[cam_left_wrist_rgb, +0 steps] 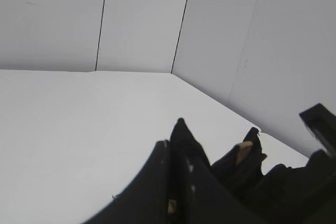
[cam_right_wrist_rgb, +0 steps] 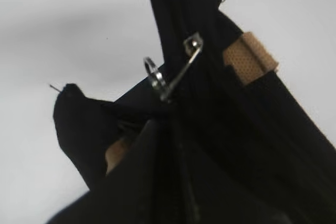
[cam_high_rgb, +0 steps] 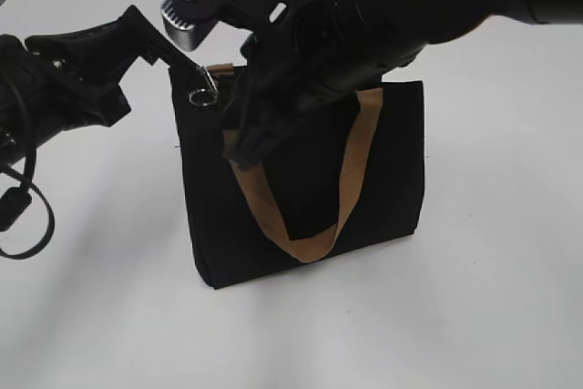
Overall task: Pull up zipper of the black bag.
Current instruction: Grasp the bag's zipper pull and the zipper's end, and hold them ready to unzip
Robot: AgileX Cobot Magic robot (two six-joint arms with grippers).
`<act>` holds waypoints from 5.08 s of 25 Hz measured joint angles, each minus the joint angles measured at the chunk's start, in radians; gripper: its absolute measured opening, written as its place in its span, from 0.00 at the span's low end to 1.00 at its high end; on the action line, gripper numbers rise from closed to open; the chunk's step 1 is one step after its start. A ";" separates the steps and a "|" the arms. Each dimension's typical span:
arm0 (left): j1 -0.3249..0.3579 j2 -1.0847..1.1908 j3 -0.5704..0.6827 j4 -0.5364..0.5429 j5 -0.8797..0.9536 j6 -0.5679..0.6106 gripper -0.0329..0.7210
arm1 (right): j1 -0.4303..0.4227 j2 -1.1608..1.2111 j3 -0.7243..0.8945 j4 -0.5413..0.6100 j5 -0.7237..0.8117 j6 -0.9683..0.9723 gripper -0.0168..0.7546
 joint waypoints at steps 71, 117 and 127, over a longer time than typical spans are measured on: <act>0.025 -0.108 -0.002 -0.129 0.654 0.000 0.05 | -0.289 -0.103 0.001 -0.041 0.147 0.079 0.02; 0.025 -0.187 -0.002 -0.116 0.389 0.000 0.05 | -0.080 0.000 0.001 0.254 -0.059 -0.155 0.35; 0.025 -0.187 -0.002 -0.116 0.389 0.000 0.05 | -0.111 0.005 0.003 0.228 -0.012 -0.159 0.35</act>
